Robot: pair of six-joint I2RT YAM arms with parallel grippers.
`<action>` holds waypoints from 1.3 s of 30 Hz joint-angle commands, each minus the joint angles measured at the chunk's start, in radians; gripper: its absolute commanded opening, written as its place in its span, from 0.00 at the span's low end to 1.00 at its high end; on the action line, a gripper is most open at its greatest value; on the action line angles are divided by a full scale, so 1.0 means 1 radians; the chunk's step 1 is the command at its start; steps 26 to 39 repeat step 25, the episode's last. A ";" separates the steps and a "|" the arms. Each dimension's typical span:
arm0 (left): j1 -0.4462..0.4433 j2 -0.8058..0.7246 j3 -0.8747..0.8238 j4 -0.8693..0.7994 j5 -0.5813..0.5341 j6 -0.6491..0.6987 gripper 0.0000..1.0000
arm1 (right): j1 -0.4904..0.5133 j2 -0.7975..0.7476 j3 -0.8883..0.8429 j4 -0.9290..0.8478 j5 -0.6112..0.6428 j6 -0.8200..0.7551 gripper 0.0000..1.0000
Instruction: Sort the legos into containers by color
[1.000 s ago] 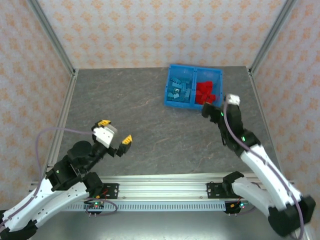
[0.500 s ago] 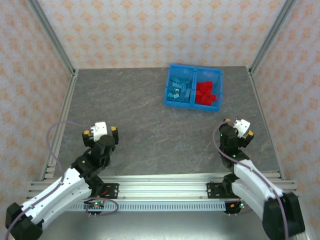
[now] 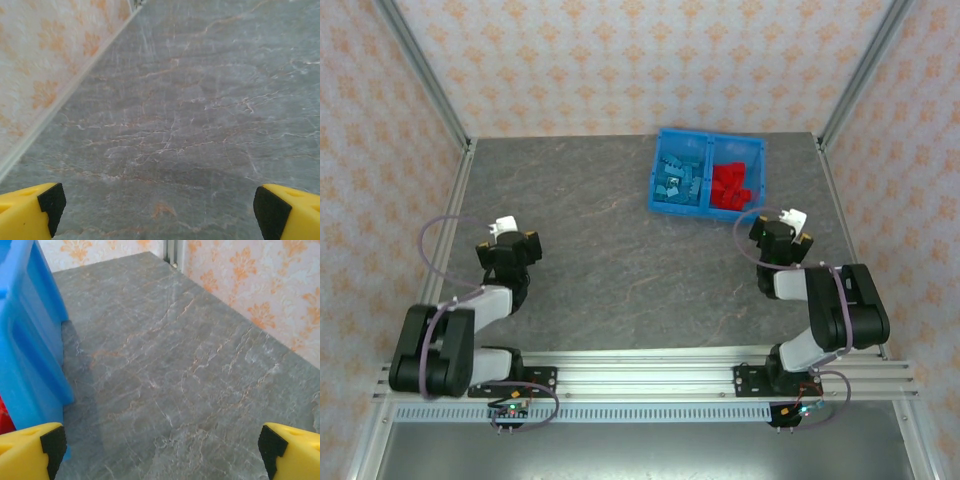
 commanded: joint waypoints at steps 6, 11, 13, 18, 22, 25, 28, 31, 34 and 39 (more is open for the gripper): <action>-0.028 0.150 0.085 0.181 0.204 0.062 1.00 | 0.000 -0.008 0.003 0.044 -0.050 -0.012 0.99; -0.038 0.156 0.081 0.199 0.187 0.070 1.00 | -0.001 -0.009 0.006 0.034 -0.052 -0.010 0.99; -0.046 0.158 0.086 0.197 0.177 0.075 1.00 | -0.001 -0.011 0.007 0.031 -0.050 -0.010 0.99; -0.045 0.160 0.085 0.201 0.181 0.078 1.00 | 0.003 -0.006 0.012 0.027 -0.051 -0.017 0.99; -0.046 0.160 0.086 0.202 0.181 0.077 1.00 | 0.005 -0.008 0.009 0.031 -0.049 -0.020 0.99; -0.045 0.159 0.086 0.202 0.181 0.078 1.00 | 0.007 -0.008 0.006 0.036 -0.047 -0.019 0.99; -0.045 0.159 0.086 0.202 0.181 0.078 1.00 | 0.007 -0.008 0.006 0.036 -0.047 -0.019 0.99; -0.045 0.159 0.086 0.202 0.181 0.078 1.00 | 0.007 -0.008 0.006 0.036 -0.047 -0.019 0.99; -0.045 0.159 0.086 0.202 0.181 0.078 1.00 | 0.007 -0.008 0.006 0.036 -0.047 -0.019 0.99; -0.045 0.159 0.086 0.202 0.181 0.078 1.00 | 0.007 -0.008 0.006 0.036 -0.047 -0.019 0.99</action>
